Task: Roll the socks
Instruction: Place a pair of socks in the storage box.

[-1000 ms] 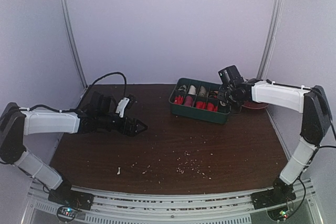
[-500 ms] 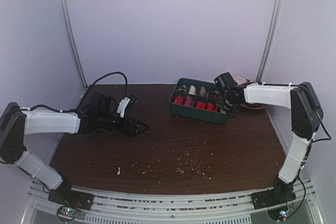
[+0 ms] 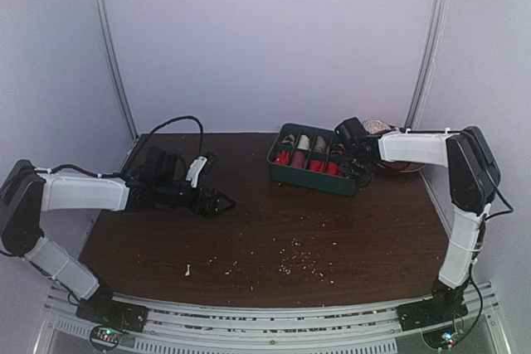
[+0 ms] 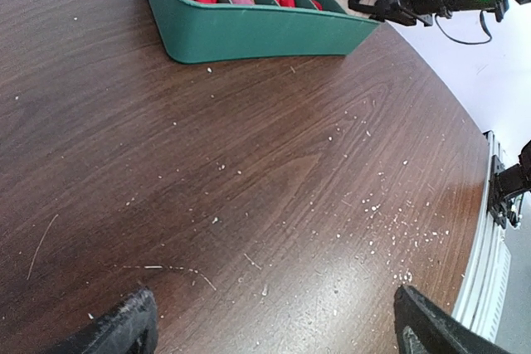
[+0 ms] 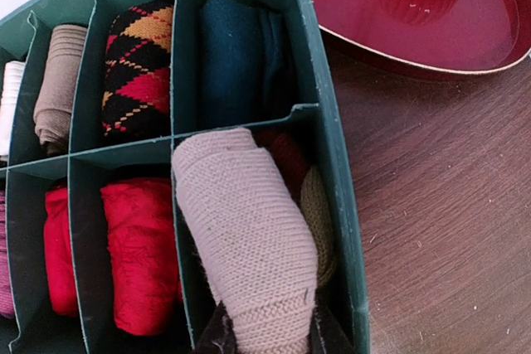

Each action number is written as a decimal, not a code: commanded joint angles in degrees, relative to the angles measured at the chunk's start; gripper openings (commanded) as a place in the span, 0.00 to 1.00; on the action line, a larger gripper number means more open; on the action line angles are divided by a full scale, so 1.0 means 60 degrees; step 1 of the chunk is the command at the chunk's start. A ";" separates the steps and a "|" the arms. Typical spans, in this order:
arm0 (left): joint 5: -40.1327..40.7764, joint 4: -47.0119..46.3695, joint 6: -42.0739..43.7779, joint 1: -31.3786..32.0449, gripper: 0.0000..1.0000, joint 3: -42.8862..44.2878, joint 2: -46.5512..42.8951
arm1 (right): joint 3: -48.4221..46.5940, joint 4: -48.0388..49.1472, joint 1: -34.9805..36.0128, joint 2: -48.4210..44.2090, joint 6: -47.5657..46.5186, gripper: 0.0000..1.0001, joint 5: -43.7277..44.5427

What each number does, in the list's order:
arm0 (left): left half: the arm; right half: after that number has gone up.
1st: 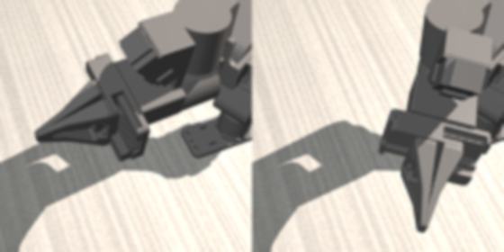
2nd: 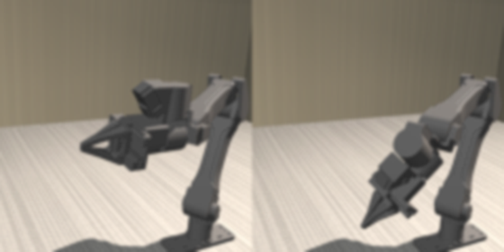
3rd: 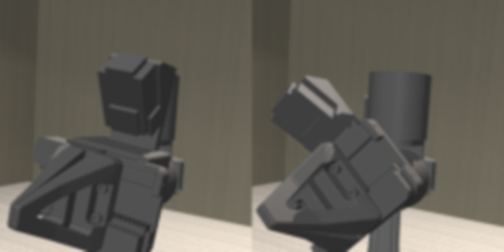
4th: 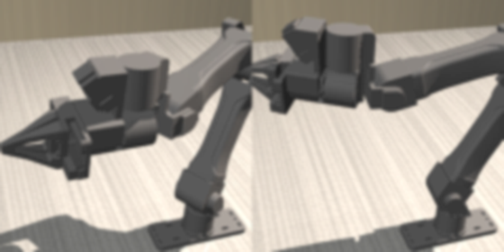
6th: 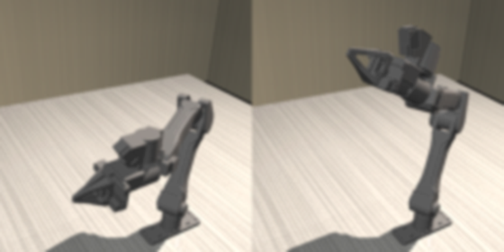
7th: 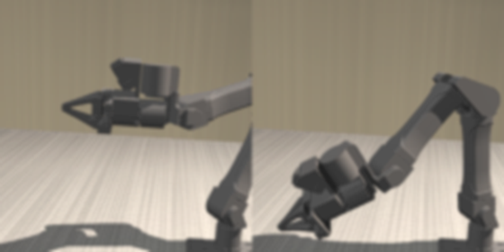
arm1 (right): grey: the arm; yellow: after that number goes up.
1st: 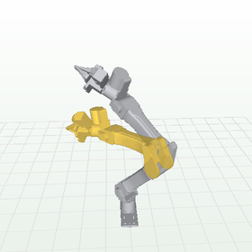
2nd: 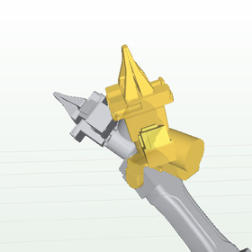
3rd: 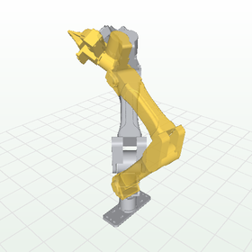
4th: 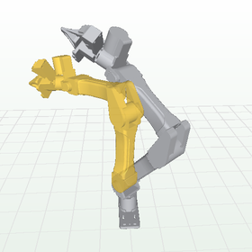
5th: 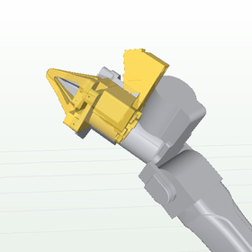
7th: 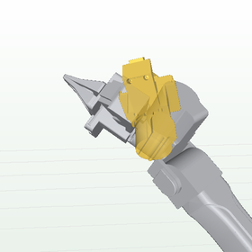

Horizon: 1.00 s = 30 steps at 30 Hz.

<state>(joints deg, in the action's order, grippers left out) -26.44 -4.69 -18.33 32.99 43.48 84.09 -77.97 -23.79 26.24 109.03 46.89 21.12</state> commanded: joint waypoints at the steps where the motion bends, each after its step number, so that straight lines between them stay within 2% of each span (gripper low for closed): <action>1: -0.0128 -0.0229 0.0131 0.0004 0.98 0.0130 0.0160 | -0.0190 -0.1016 -0.0167 0.0490 0.0229 0.00 -0.0348; 10: 0.0136 0.0347 0.0241 -0.0005 0.98 0.0359 -0.0129 | -0.1208 -0.2272 -0.0427 0.1843 0.0110 0.00 -0.1397; 25: 0.0574 0.0887 0.0358 -0.0002 0.98 0.0694 0.0435 | -0.0576 -0.1818 -0.1094 0.2868 -0.0469 0.01 -0.2337; 30: 0.0642 0.0913 0.0418 0.0002 0.98 0.0807 0.0708 | -0.0776 -0.1935 -0.1107 0.2780 -0.0542 0.24 -0.2396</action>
<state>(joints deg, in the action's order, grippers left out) -23.68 1.17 -17.23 32.99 46.44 87.09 -87.44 -30.13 21.61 117.82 44.21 9.17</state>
